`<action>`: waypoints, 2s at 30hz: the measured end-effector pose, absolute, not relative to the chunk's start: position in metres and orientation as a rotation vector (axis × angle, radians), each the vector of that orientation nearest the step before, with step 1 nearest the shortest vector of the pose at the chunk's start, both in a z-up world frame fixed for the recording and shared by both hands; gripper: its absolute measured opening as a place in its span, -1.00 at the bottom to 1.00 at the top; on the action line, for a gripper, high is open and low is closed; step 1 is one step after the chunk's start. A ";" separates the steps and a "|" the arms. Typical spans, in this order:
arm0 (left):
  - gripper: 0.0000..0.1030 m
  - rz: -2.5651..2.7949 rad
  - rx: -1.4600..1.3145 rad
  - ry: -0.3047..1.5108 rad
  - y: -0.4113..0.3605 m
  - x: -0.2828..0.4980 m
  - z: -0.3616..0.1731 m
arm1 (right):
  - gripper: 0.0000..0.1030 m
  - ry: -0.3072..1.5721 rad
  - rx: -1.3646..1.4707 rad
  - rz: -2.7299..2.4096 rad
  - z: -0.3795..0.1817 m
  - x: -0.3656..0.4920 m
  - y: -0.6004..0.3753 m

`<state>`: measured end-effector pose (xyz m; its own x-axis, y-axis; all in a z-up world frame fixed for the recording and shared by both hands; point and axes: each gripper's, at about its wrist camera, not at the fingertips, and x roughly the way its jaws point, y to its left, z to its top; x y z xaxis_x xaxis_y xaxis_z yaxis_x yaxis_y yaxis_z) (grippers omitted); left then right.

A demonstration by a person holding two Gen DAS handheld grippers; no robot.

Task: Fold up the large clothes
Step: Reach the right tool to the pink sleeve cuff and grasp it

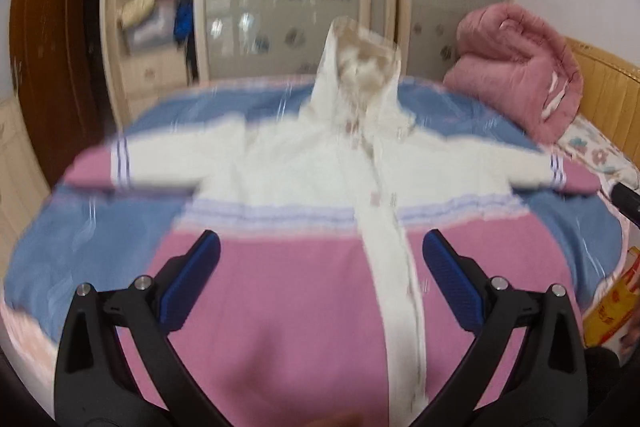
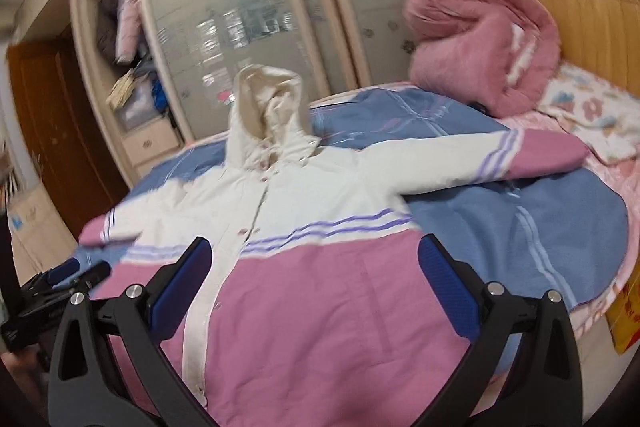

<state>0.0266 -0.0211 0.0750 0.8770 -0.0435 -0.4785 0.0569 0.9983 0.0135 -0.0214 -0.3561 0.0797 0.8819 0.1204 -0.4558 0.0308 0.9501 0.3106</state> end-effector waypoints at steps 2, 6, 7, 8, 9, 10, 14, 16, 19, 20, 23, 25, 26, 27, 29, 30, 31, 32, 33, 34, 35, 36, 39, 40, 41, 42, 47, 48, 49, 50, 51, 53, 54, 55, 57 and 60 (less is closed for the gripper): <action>0.96 -0.021 0.057 0.436 -0.025 0.038 0.083 | 0.97 0.484 0.372 0.023 0.087 -0.018 -0.388; 0.96 -0.046 -0.002 0.499 -0.016 0.068 0.060 | 0.97 0.484 0.545 -0.060 0.084 -0.005 -0.471; 0.96 -0.058 -0.041 0.508 -0.009 0.068 0.049 | 0.97 0.478 0.589 -0.088 0.078 -0.001 -0.494; 0.96 -0.065 -0.064 0.514 -0.004 0.068 0.040 | 0.97 0.480 0.640 -0.131 0.070 0.005 -0.518; 0.96 -0.062 -0.091 0.540 0.001 0.070 0.027 | 0.97 0.483 0.690 -0.158 0.063 0.009 -0.538; 0.96 -0.058 -0.108 0.586 0.003 0.076 0.019 | 0.97 0.486 0.749 -0.170 0.055 0.015 -0.557; 0.96 -0.114 -0.110 0.614 0.000 0.090 0.018 | 0.97 0.458 1.099 -0.169 -0.002 0.038 -0.641; 0.96 -0.063 -0.057 0.600 -0.004 0.093 0.017 | 0.87 0.434 1.173 -0.193 -0.019 0.049 -0.667; 0.96 -0.066 -0.086 0.632 0.000 0.107 0.012 | 0.67 0.429 1.239 -0.241 -0.042 0.067 -0.694; 0.96 -0.068 -0.094 0.638 0.002 0.111 0.011 | 0.66 0.434 1.275 -0.248 -0.051 0.074 -0.701; 0.96 -0.059 -0.091 0.646 0.005 0.120 0.010 | 0.52 0.465 1.305 -0.346 -0.069 0.089 -0.712; 0.96 -0.053 -0.095 0.643 0.007 0.122 0.010 | 0.48 0.457 1.306 -0.371 -0.075 0.098 -0.721; 0.96 -0.049 -0.096 0.644 0.009 0.123 0.010 | 0.43 0.447 1.292 -0.376 -0.076 0.104 -0.725; 0.96 -0.046 -0.096 0.645 0.009 0.123 0.009 | 0.34 0.440 1.285 -0.378 -0.076 0.108 -0.729; 0.96 -0.036 -0.099 0.649 0.012 0.125 0.008 | 0.17 0.422 1.273 -0.391 -0.077 0.120 -0.737; 0.96 -0.033 -0.100 0.650 0.013 0.125 0.008 | -0.11 0.413 1.267 -0.393 -0.078 0.124 -0.741; 0.96 -0.028 -0.102 0.650 0.015 0.125 0.008 | -0.28 0.422 1.252 -0.401 -0.079 0.130 -0.743; 0.96 -0.028 -0.107 0.650 0.017 0.125 0.008 | -0.59 0.436 1.240 -0.419 -0.079 0.135 -0.744; 0.96 -0.029 -0.112 0.649 0.018 0.125 0.008 | -0.70 0.437 1.234 -0.444 -0.078 0.136 -0.743; 0.96 -0.029 -0.116 0.649 0.019 0.125 0.009 | -0.74 0.429 1.222 -0.457 -0.074 0.137 -0.741; 0.96 -0.026 -0.116 0.648 0.019 0.125 0.009 | -0.78 0.423 1.204 -0.462 -0.070 0.137 -0.739; 0.96 -0.023 -0.115 0.646 0.020 0.125 0.009 | -0.81 0.413 1.157 -0.472 -0.060 0.139 -0.734; 0.96 -0.022 -0.110 0.643 0.020 0.122 0.011 | -0.82 0.394 0.993 -0.499 -0.028 0.142 -0.718; 0.96 -0.022 -0.107 0.641 0.020 0.121 0.011 | -0.82 0.388 0.943 -0.502 -0.017 0.144 -0.712; 0.96 -0.022 -0.102 0.638 0.020 0.120 0.011 | -0.82 0.380 0.881 -0.507 -0.001 0.146 -0.704; 0.96 -0.018 -0.094 0.633 0.020 0.119 0.012 | -0.82 0.374 0.841 -0.508 0.009 0.147 -0.698; 0.96 -0.024 -0.108 0.626 0.022 0.117 0.014 | -0.82 0.315 0.581 -0.482 0.081 0.161 -0.645; 0.96 -0.023 -0.107 0.622 0.023 0.116 0.014 | -0.82 0.306 0.540 -0.472 0.093 0.164 -0.632; 0.96 -0.016 -0.103 0.618 0.023 0.115 0.013 | -0.82 0.296 0.491 -0.455 0.106 0.167 -0.616; 0.96 -0.010 -0.099 0.617 0.023 0.115 0.013 | -0.82 0.287 0.441 -0.437 0.119 0.171 -0.598; 0.96 -0.009 -0.098 0.619 0.023 0.115 0.013 | -0.82 0.282 0.405 -0.425 0.128 0.174 -0.583; 0.96 -0.009 -0.104 0.622 0.025 0.116 0.013 | -0.82 0.273 0.330 -0.372 0.146 0.183 -0.545; 0.96 -0.010 -0.107 0.622 0.026 0.116 0.012 | -0.82 0.270 0.295 -0.348 0.152 0.187 -0.526; 0.96 -0.011 -0.110 0.620 0.027 0.115 0.013 | -0.82 0.265 0.270 -0.331 0.156 0.189 -0.513; 0.96 -0.012 -0.112 0.613 0.028 0.114 0.014 | -0.82 0.259 0.213 -0.279 0.163 0.197 -0.475; 0.96 -0.007 -0.119 0.610 0.031 0.114 0.015 | -0.82 0.275 0.180 -0.196 0.168 0.209 -0.420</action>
<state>0.1141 0.0305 0.0146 0.8201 -0.0414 -0.5707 -0.0287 0.9932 -0.1133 0.2094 -0.4205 0.1680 0.9437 -0.1665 -0.2860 0.2154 0.9651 0.1487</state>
